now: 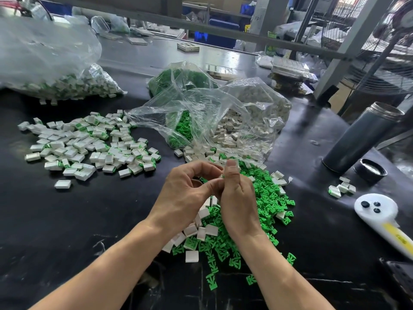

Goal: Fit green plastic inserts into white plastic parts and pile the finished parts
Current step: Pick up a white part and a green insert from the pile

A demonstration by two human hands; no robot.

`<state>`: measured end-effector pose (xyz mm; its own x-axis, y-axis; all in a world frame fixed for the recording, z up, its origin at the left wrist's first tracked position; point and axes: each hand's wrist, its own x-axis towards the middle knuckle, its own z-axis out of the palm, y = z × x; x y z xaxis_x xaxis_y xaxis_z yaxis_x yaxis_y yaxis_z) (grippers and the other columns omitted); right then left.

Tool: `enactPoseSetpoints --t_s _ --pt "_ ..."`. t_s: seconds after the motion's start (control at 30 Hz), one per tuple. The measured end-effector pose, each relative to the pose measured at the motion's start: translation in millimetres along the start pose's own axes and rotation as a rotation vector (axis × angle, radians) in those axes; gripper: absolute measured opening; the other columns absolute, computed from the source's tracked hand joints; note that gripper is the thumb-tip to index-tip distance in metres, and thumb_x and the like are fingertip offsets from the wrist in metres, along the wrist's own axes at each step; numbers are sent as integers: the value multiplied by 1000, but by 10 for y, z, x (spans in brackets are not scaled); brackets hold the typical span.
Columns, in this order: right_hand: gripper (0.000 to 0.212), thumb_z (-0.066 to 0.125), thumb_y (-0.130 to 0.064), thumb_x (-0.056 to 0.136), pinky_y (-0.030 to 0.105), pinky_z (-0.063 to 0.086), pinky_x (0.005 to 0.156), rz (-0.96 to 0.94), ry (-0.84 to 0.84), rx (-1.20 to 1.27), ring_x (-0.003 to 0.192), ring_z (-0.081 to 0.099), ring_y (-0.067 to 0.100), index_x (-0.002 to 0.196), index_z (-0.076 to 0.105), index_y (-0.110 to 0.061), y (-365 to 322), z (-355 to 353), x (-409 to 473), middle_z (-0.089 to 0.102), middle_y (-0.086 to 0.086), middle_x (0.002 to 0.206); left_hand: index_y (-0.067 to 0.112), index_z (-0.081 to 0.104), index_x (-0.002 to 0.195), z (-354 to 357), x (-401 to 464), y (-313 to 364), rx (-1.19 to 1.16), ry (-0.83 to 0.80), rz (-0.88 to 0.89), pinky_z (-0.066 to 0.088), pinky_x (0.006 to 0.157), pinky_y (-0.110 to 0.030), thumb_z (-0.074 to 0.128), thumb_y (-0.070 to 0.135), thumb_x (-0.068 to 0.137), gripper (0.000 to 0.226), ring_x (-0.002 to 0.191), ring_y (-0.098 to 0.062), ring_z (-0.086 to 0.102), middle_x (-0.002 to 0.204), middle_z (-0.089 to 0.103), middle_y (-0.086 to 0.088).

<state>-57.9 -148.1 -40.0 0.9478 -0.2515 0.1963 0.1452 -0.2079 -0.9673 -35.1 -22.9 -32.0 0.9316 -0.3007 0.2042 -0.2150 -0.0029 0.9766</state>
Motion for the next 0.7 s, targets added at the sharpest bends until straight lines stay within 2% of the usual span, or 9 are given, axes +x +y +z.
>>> enactPoseSetpoints --t_s 0.07,0.1,0.2,0.37,0.53,0.7 --pt "60 30 -56 109 9 43 57 -3 9 -43 59 59 -7 68 71 -39 -5 -43 10 64 -24 62 21 75 91 -32 11 -1 30 58 -6 58 71 -26 80 20 86 7 80 -10 72 93 77 7" --pt "57 34 -56 109 13 41 56 -8 24 -58 56 55 -4 70 69 -33 9 -76 20 63 -19 61 23 74 91 -53 18 -4 40 89 -8 59 71 -25 80 21 87 7 79 -10 72 89 77 8" --pt "33 53 -46 105 27 45 63 -34 28 -29 64 57 4 87 71 -24 44 -181 44 69 -4 75 22 74 93 -111 40 -16 40 131 -1 56 67 -18 80 21 87 8 76 -8 72 84 76 7" --pt "7 70 -29 99 21 50 69 -83 -45 -71 75 64 5 96 73 -24 47 -190 35 73 -7 84 16 75 95 -135 41 -27 69 87 -4 55 70 -16 78 15 88 7 79 -7 73 86 77 4" --pt "6 71 -28 98 23 53 70 -42 -24 -98 76 67 6 95 73 -24 56 -201 27 73 -7 83 15 73 99 -118 37 -28 101 72 -10 57 73 -19 80 12 86 15 79 -7 72 85 76 5" --pt "8 71 -29 98 23 54 68 -21 9 -122 74 67 7 92 73 -24 67 -184 21 73 -7 82 27 71 100 -111 26 -55 271 60 24 53 65 -17 82 22 86 18 71 -1 65 82 71 15"
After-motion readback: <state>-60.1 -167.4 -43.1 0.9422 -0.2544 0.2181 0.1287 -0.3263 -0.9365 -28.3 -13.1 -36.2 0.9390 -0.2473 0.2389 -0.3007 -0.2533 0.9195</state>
